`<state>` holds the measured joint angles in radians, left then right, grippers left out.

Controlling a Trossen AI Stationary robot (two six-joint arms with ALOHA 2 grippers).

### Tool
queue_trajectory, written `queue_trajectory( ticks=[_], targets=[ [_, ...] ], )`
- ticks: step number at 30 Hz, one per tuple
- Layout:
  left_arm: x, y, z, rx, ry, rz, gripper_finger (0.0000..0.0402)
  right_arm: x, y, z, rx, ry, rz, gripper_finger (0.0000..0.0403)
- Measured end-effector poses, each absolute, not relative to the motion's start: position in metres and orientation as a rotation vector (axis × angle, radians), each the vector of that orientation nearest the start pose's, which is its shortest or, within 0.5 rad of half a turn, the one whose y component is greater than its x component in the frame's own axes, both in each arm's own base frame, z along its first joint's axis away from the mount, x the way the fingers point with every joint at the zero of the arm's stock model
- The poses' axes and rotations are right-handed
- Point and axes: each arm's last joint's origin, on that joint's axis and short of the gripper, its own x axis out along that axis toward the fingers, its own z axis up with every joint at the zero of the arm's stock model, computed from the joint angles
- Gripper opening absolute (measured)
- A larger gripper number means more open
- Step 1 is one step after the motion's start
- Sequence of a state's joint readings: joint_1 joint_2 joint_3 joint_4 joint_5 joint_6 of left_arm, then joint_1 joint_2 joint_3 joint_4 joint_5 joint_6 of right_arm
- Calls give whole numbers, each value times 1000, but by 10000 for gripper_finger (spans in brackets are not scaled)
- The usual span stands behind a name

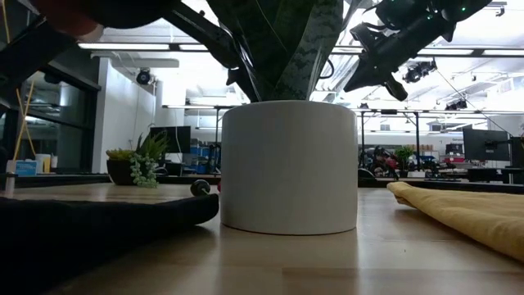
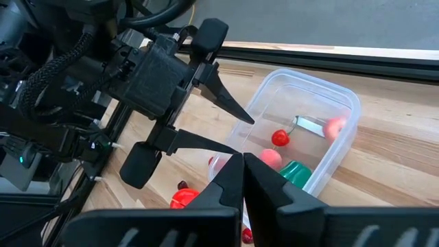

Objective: Pick and placing Produce into tupperware
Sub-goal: Put the croissant into the transparent container

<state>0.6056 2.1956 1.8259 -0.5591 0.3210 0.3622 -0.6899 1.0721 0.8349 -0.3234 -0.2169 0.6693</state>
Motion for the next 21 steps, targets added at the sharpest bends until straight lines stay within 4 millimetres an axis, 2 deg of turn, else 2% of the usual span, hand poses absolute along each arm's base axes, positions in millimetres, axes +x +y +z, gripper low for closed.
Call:
queue_trajectory(
  ticks=[16,21],
  targets=[
    [399,266,208,-88,880,108,168,179,-140,285,889,340,-624,0],
    [397,265,219,-94,903,97,168,179,-140,285,892,340,-623,0]
  ],
)
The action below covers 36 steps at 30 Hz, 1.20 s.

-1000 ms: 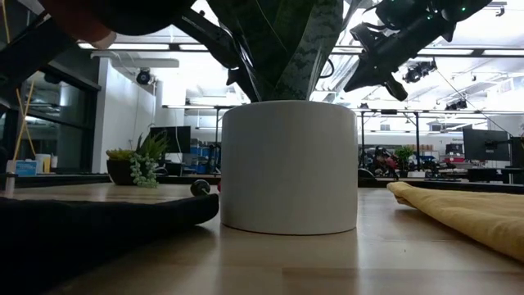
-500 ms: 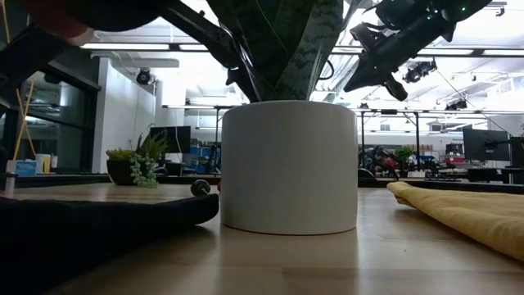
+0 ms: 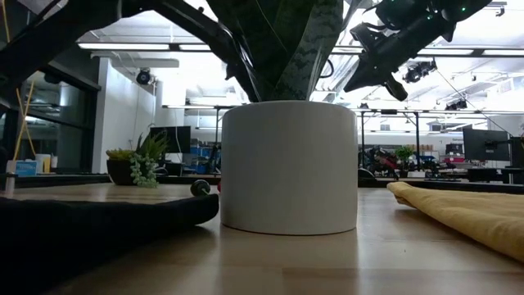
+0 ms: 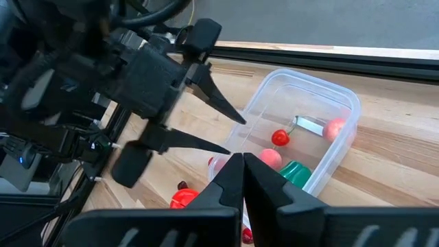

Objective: Pick and placing Produce into tupperware
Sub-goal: Put the croissant into the transparent container

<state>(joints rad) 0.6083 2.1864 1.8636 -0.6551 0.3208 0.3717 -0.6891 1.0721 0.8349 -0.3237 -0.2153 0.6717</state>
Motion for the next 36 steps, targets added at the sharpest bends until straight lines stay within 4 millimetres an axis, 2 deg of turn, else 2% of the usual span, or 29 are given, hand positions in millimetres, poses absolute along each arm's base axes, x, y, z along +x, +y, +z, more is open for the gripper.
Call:
queue_trajectory(
  ticks=[4,9,16,30,36],
  targets=[
    [396,264,240,-52,926,68,163,179,-140,285,889,340,-623,0],
    [393,263,269,-45,936,58,136,179,-140,285,875,345,-619,0],
    [386,258,291,-70,981,44,90,180,-139,285,872,352,-594,0],
    [371,247,286,-184,1148,-4,5,180,-137,285,870,377,-531,0],
    [367,243,285,-236,1197,-8,6,182,-134,285,868,384,-515,0]
  ],
)
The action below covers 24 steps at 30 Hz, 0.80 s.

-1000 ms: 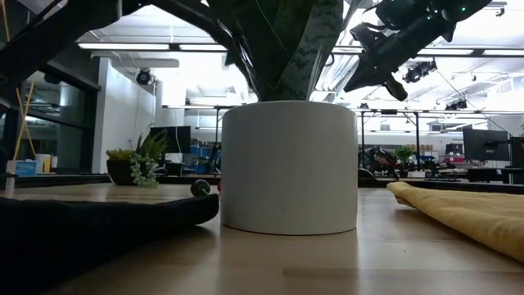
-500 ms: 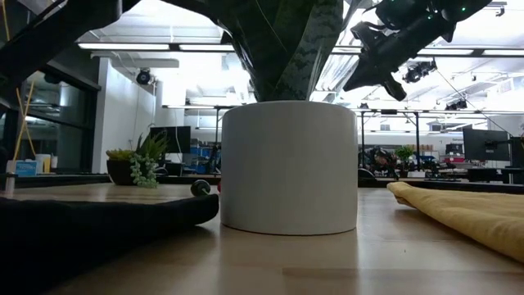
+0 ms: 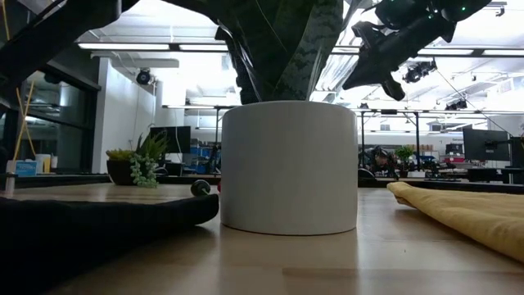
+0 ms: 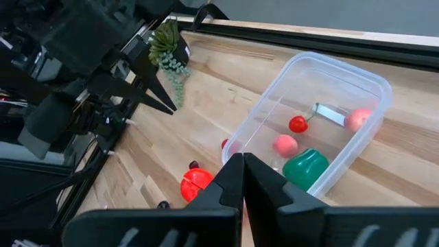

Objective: Pick and placing Produce into tupperware
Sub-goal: Put the croissant into the transparent container

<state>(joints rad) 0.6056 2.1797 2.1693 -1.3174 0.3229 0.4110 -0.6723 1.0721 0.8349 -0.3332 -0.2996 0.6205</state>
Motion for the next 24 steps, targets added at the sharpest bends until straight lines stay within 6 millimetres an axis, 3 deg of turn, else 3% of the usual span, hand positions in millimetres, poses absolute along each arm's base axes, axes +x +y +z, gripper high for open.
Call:
queue_trajectory(
  ticks=[6,15,24],
  targets=[
    [357,235,301,-222,1221,5,4,185,-130,285,864,393,-491,0],
    [326,215,348,-181,1210,46,5,188,-127,285,856,402,-471,0],
    [298,196,383,-173,1181,62,5,188,-126,285,862,403,-458,0]
  ],
)
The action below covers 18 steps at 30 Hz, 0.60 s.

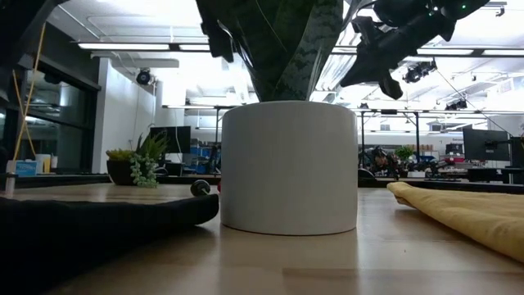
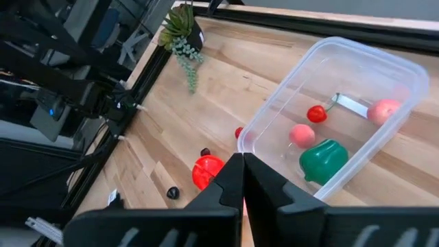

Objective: Pick and placing Produce into tupperware
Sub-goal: Put the croissant into the transparent container

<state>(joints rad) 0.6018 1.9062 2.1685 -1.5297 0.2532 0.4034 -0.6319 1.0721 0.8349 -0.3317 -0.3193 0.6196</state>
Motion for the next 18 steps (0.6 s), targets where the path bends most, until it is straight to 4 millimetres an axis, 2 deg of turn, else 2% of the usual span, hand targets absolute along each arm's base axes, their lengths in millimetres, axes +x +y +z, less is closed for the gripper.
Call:
queue_trajectory(
  ticks=[5,10,14,18],
  targets=[
    [285,187,395,-185,1187,74,5,190,-124,287,861,403,-344,0],
    [272,178,407,-182,1156,92,3,198,-114,292,784,396,-179,0],
    [260,170,412,-176,1155,105,2,204,-104,294,728,401,-118,3],
    [245,161,414,-187,1160,129,1,208,-97,294,710,411,-93,21]
  ],
)
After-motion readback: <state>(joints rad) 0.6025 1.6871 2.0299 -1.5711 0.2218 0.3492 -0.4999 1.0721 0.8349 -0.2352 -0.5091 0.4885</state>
